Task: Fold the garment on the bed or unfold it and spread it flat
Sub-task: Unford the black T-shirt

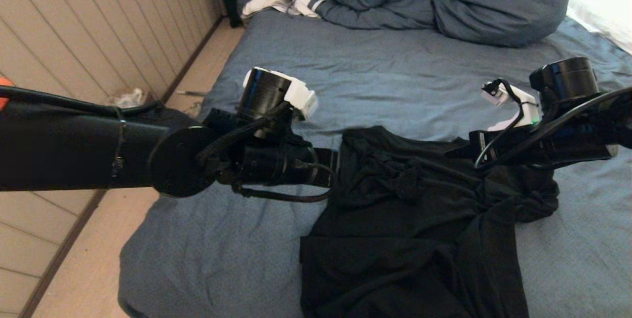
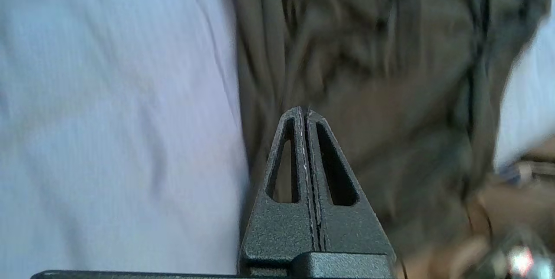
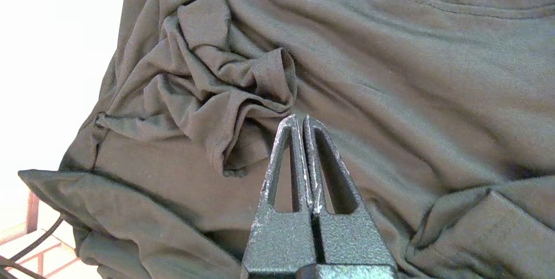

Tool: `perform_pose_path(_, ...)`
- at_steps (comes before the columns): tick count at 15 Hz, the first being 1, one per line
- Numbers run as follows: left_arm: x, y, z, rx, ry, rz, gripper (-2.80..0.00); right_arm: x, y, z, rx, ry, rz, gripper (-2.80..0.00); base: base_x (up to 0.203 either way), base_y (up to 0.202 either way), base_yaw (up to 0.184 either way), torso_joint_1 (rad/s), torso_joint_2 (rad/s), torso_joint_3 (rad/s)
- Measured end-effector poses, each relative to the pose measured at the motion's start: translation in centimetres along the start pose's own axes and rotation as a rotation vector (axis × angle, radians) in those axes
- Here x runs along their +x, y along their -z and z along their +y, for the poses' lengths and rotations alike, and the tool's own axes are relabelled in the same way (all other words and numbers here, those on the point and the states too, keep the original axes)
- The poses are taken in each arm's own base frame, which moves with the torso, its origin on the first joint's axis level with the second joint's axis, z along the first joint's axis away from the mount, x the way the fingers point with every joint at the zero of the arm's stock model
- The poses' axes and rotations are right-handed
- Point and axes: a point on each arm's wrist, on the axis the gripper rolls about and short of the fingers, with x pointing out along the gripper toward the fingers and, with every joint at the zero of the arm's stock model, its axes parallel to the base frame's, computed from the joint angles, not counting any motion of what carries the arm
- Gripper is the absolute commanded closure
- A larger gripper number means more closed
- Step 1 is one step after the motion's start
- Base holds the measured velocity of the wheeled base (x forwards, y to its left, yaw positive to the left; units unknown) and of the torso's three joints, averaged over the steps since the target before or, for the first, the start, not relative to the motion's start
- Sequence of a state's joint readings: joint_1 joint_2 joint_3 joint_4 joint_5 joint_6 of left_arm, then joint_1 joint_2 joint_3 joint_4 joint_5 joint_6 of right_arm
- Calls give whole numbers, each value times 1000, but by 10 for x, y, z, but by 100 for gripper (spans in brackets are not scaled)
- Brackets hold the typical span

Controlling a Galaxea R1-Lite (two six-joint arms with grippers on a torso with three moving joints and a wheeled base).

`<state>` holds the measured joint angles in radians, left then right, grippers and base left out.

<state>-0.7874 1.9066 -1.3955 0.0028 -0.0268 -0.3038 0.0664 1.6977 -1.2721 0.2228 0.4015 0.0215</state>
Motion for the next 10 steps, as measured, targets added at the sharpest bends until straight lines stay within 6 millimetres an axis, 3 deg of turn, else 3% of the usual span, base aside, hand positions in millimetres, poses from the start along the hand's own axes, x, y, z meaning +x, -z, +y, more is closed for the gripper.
perform_pose_path(4,24,-12,8,-9,-21,-83,0,1,0,1,-3,0,0,0,0,0,0,0,0,0)
perform_pose_path(5,30,-13,8,-8,-25,-97,-280,1,0,0,-2,1,1,0,0,0,0,0,0,0)
perform_pose_path(10,59,-9,4,-9,-38,-94,-280,4,0,-1,0,1,5,0,0,0,0,0,0,0)
